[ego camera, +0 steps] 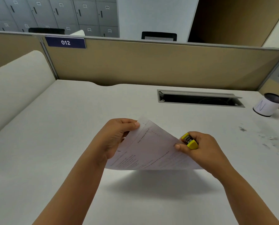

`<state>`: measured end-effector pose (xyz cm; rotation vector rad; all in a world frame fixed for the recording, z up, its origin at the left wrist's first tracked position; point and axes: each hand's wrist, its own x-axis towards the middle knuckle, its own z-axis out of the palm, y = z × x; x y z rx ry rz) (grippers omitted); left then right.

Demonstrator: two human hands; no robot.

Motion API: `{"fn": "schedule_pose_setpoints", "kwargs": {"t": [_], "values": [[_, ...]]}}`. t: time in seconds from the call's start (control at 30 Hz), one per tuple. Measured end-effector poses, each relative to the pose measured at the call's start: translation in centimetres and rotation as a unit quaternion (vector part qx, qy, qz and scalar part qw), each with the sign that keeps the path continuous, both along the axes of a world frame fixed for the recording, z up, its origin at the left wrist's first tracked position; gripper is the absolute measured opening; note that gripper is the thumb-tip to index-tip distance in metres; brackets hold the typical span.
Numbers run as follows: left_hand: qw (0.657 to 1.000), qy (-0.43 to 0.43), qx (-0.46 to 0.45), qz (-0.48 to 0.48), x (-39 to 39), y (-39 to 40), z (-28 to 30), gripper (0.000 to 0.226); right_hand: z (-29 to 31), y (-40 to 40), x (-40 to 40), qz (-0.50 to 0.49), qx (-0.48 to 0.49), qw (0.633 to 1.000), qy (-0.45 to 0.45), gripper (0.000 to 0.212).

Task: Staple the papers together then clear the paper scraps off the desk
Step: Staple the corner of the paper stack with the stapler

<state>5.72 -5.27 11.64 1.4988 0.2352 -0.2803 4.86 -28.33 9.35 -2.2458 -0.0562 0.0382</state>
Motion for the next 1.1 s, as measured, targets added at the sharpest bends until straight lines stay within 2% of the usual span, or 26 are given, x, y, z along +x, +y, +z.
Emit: {"fn": "schedule_pose_setpoints", "kwargs": {"t": [0.07,0.1,0.17,0.2,0.23,0.3,0.4,0.47,0.5,0.57,0.67,0.77,0.83,0.97,1.03,1.1], "values": [[0.994,-0.066,0.074,0.050,0.5,-0.4,-0.2,0.013,-0.4,0.1,0.3,-0.014,0.000,1.000,-0.021,0.023],[0.979,-0.119,0.139,0.093,0.7,-0.7,-0.5,0.015,-0.6,0.3,0.3,-0.028,0.006,0.999,-0.036,0.022],[0.925,-0.221,0.252,0.181,0.5,-1.4,-0.9,0.032,-0.9,0.8,0.6,-0.065,0.019,0.995,-0.068,0.020],[0.906,-0.258,0.258,0.213,0.1,-1.9,-1.3,0.041,-0.9,1.0,0.7,-0.086,0.018,0.992,-0.087,0.020],[0.900,-0.281,0.237,0.232,-0.5,-2.7,-1.6,0.049,-1.0,1.3,0.8,-0.108,0.011,0.988,-0.111,0.021],[0.922,-0.283,0.154,0.216,-2.0,-5.0,-2.7,0.061,-1.2,1.8,0.9,-0.155,-0.003,0.972,-0.178,0.021],[0.981,-0.167,-0.002,0.103,-3.5,-8.5,-3.2,0.078,-1.6,3.2,0.4,-0.171,0.011,0.948,-0.267,0.013],[0.991,-0.092,-0.091,0.030,-3.3,-9.7,-2.7,0.084,-2.0,4.5,-0.2,-0.138,0.030,0.944,-0.297,0.012],[0.989,-0.093,-0.116,0.019,-3.0,-10.0,-2.6,0.083,-2.3,5.1,-0.5,-0.123,0.026,0.944,-0.305,0.016],[0.982,-0.121,-0.135,0.051,-2.2,-10.2,-2.5,0.060,-2.9,6.0,-0.7,-0.101,0.011,0.940,-0.326,0.025],[0.976,-0.125,-0.114,0.137,-1.1,-9.3,-2.5,0.020,-3.7,6.4,-0.4,-0.060,0.028,0.932,-0.356,0.025],[0.972,-0.141,-0.087,0.164,0.2,-7.7,-2.8,0.020,-4.4,6.0,0.0,0.002,0.057,0.946,-0.318,0.036],[0.970,-0.168,-0.038,0.171,1.1,-6.3,-2.7,0.018,-4.8,5.5,0.3,0.011,0.088,0.952,-0.293,0.031],[0.957,-0.239,0.051,0.154,2.6,-3.3,-1.2,0.019,-4.2,2.6,1.8,-0.103,0.177,0.947,-0.246,0.027],[0.956,-0.256,0.062,0.130,3.0,-2.0,-0.4,0.023,-3.7,0.8,2.8,-0.176,0.182,0.950,-0.182,0.032],[0.962,-0.246,0.061,0.102,3.3,-1.2,0.1,0.020,-3.9,-0.7,3.8,-0.208,0.166,0.958,-0.106,0.041]]}}
